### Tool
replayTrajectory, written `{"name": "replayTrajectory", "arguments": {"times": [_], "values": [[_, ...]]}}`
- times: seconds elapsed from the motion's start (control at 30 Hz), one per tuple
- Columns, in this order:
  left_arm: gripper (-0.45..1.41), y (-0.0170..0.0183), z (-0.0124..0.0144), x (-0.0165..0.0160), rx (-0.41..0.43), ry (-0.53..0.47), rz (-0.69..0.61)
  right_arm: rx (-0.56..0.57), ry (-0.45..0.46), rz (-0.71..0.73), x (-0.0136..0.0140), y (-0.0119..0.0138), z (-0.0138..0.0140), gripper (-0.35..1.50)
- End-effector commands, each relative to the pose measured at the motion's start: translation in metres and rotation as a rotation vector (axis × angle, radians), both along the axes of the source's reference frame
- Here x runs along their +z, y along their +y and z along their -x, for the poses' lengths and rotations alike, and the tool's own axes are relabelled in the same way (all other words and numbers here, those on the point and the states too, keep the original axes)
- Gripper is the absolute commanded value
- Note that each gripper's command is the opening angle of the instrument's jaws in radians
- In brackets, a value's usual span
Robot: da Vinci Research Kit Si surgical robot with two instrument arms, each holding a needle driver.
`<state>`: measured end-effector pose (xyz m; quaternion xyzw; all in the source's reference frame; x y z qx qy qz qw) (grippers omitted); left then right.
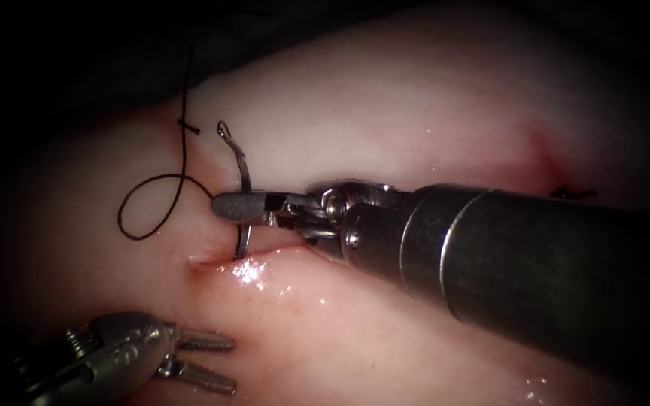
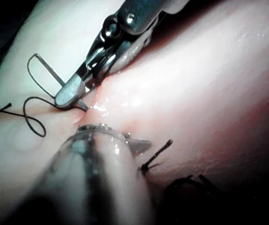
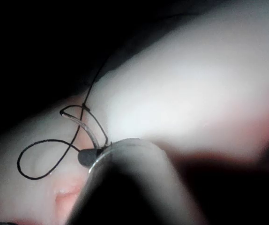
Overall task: Wound Closure
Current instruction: Pass the needle through the bottom of the cut using the right needle driver.
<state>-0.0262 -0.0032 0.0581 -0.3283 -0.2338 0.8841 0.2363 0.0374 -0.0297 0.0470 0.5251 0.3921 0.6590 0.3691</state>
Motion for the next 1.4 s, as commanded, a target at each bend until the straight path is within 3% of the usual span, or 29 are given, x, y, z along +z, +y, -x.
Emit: {"name": "replayTrajectory", "arguments": {"times": [0.03, 0.53, 1.4], "values": [[0.07, 0.0008, 0.0004, 0.0003, 0.001, -0.002, 0.004, 0.0, 0.006, 0.003, 0.0, 0.0009, -0.0016, -0.35], [0.07, 0.0008, 0.0, 0.0002, 0.006, -0.007, 0.002, -0.024, 0.052, -0.054, -0.0004, -0.0014, -0.004, -0.35], [0.04, 0.001, -0.0007, 0.0004, 0.006, -0.007, -0.002, -0.049, 0.131, -0.14, -0.0044, -0.0057, -0.005, -0.35]]}}
